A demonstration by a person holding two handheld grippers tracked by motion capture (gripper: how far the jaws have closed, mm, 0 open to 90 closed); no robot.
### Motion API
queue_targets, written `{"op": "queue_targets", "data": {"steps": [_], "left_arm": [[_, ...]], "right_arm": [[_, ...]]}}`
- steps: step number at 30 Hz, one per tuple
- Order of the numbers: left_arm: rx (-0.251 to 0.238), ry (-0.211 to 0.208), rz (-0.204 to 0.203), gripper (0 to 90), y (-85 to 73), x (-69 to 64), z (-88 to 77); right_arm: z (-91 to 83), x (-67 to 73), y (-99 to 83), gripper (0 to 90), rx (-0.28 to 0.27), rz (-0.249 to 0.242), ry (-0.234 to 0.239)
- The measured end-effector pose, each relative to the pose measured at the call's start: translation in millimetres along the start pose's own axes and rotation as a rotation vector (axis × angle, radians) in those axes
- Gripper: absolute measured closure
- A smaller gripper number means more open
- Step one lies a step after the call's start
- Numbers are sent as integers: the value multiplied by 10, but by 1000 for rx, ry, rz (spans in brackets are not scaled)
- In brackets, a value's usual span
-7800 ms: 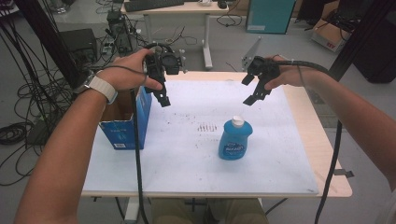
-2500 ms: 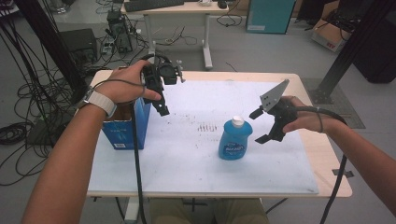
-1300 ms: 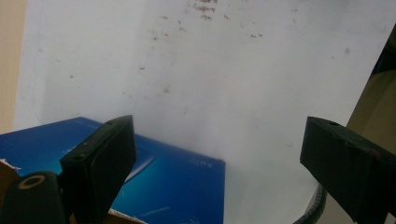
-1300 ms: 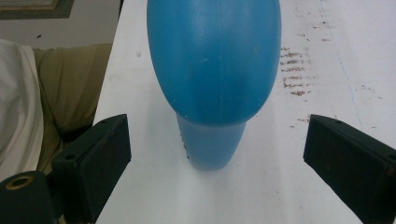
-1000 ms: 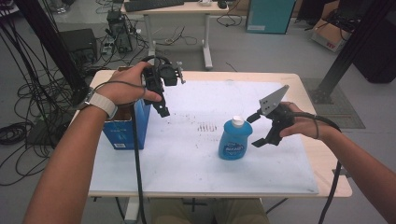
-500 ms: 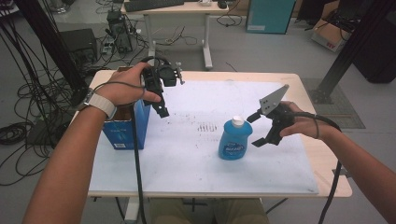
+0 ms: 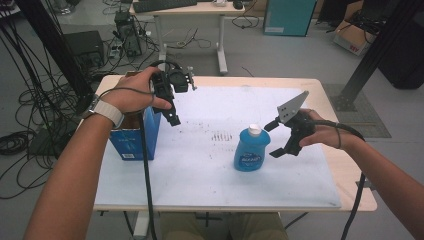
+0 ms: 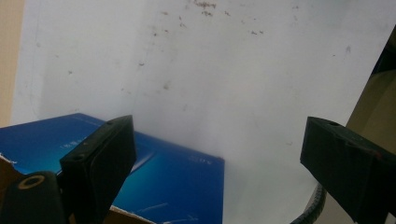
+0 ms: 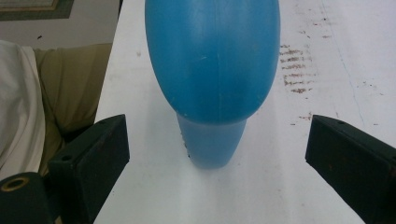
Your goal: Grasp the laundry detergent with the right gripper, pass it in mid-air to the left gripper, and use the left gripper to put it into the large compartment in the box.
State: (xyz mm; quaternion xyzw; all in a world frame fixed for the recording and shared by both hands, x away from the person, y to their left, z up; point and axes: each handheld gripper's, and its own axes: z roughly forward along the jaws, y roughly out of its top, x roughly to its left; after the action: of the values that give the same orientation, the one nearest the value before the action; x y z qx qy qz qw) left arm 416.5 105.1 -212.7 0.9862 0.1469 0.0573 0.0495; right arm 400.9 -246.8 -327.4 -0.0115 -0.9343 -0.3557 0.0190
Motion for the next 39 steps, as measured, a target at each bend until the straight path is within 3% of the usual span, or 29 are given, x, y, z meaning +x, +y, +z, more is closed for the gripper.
{"op": "queue_targets", "data": {"steps": [3, 5, 6, 10, 11, 15, 16, 17, 23, 24, 27, 31, 32, 33, 34, 39], "left_arm": [[10, 2, 18, 110, 1, 14, -10], [-2, -1, -1, 110, -3, 1, 4], [16, 0, 16, 110, -1, 11, -1], [19, 1, 22, 110, 2, 18, 4], [0, -2, -5, 110, 0, 2, 18], [3, -3, -2, 110, 6, 6, 22], [17, 0, 17, 110, 10, 18, 13], [7, -5, 1, 110, 9, 10, 20], [8, -6, -1, 110, 7, 11, 17], [23, 0, 22, 110, 8, 24, 9], [6, -8, -2, 110, 8, 10, 21], [23, -5, 23, 110, 10, 26, 7], [4, -3, 3, 110, 6, 12, 20], [18, -2, 20, 110, 7, 23, 13], [3, -7, -4, 110, 5, 11, 23], [4, -5, -3, 110, 4, 13, 20]], "right_arm": [[1, 1, 2, 59, -1, 1, -1], [-1, 4, 5, 60, 0, 2, 0], [-2, 6, 6, 60, 1, 3, 0], [-9, -1, 12, 60, -3, -3, -3], [-8, -1, 13, 60, -3, -3, -3], [-5, 3, 20, 60, 0, 1, -2], [-4, 0, 22, 60, -3, -3, -3], [-5, -2, 22, 60, -4, -5, -4], [-5, -5, 22, 60, -3, -5, -4], [-6, -2, 21, 60, 0, 0, -5], [-5, -2, 23, 60, -3, -2, -7], [-4, -3, 21, 60, -1, -1, -7], [-5, -2, 21, 60, 0, 1, -7], [-4, -2, 21, 60, 0, 2, -6], [-2, -4, 22, 60, -2, 0, -6], [0, -11, 23, 61, -4, -2, -7]]}}
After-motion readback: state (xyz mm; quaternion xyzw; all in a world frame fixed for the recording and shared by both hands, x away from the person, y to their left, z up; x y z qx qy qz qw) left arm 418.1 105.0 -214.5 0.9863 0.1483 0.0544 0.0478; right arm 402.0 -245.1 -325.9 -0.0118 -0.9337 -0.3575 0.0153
